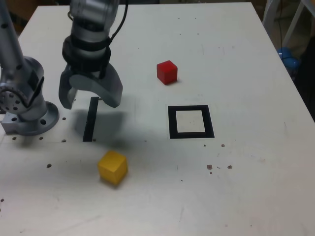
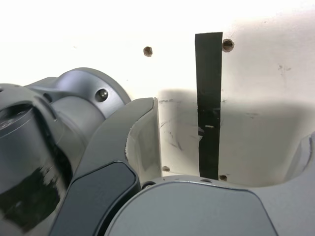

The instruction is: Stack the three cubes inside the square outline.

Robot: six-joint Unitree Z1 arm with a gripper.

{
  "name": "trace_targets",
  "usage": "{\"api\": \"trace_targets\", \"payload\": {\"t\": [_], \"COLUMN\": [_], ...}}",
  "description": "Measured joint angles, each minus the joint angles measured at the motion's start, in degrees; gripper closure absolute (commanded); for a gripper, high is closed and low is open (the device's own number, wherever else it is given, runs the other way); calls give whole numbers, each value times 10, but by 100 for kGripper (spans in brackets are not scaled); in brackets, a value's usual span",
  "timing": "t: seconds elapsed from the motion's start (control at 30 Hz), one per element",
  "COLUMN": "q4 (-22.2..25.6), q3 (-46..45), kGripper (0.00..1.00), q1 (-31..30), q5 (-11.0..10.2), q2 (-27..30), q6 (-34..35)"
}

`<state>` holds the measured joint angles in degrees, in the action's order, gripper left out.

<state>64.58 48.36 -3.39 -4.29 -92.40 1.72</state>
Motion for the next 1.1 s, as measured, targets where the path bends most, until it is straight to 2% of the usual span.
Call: {"api": "trace_targets", "payload": {"t": [0.37, 0.77, 1.1], "q4": [44, 80, 113], "q3": [101, 236, 329], "kGripper": [1, 1, 1], "q1": [14, 103, 186], "q5": [-4, -15, -14], "q2": [-22, -98, -170], "q6": [5, -6, -8]}}
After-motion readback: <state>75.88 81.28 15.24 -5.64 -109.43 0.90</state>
